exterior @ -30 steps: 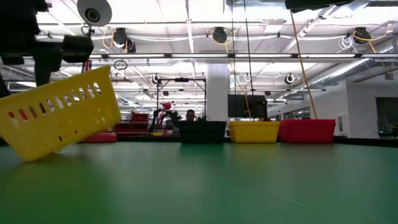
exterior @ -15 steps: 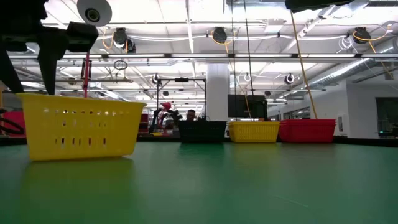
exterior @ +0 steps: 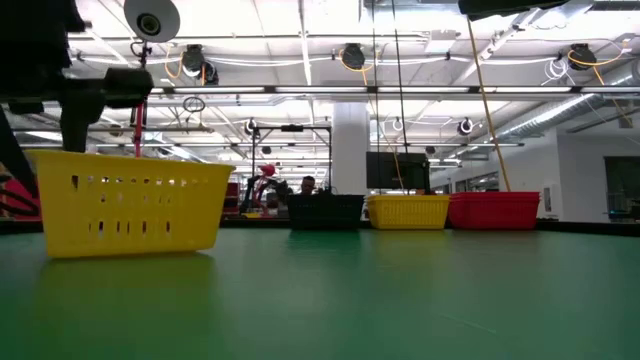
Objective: Stack baskets by color
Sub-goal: Stack the bottom yellow bin on the top yellow bins
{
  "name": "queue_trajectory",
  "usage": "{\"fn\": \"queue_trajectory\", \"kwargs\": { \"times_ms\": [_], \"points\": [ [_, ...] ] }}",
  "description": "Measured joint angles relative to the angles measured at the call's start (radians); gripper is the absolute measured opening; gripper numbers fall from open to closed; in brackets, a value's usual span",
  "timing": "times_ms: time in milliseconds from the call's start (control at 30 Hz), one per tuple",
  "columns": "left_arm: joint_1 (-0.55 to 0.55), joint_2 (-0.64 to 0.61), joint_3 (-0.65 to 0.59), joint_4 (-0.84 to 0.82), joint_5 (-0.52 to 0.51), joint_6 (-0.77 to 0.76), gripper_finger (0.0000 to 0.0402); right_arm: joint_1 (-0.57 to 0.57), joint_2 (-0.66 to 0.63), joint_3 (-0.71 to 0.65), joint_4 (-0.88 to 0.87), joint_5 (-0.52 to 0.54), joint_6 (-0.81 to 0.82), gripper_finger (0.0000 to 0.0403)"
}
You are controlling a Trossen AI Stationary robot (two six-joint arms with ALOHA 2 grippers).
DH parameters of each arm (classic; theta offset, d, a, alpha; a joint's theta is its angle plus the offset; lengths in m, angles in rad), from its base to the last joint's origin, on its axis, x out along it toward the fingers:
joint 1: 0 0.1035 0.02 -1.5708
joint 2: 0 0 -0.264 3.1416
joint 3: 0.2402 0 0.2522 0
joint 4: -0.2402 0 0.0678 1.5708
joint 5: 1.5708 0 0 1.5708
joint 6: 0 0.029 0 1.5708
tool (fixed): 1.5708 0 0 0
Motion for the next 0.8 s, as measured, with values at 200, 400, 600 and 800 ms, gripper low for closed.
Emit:
{"fn": "queue_trajectory", "kwargs": {
  "times_ms": [200,400,600,800],
  "points": [
    [0.015,0.001,-0.047,0.054,0.003,0.044,0.0084,0.000,0.000,0.000,0.041,-0.001,0.000,0.0000],
    [0.015,-0.003,-0.044,0.086,-0.005,0.032,0.0015,0.000,0.000,0.000,0.043,0.003,0.001,0.0000],
    [0.020,-0.003,0.011,0.086,-0.140,0.043,0.0022,0.000,0.011,0.000,0.156,0.177,0.101,0.0000],
    [0.091,-0.004,0.111,0.095,-0.296,0.074,0.0008,0.000,0.044,0.015,0.198,0.349,0.149,0.0000]
  ]
}}
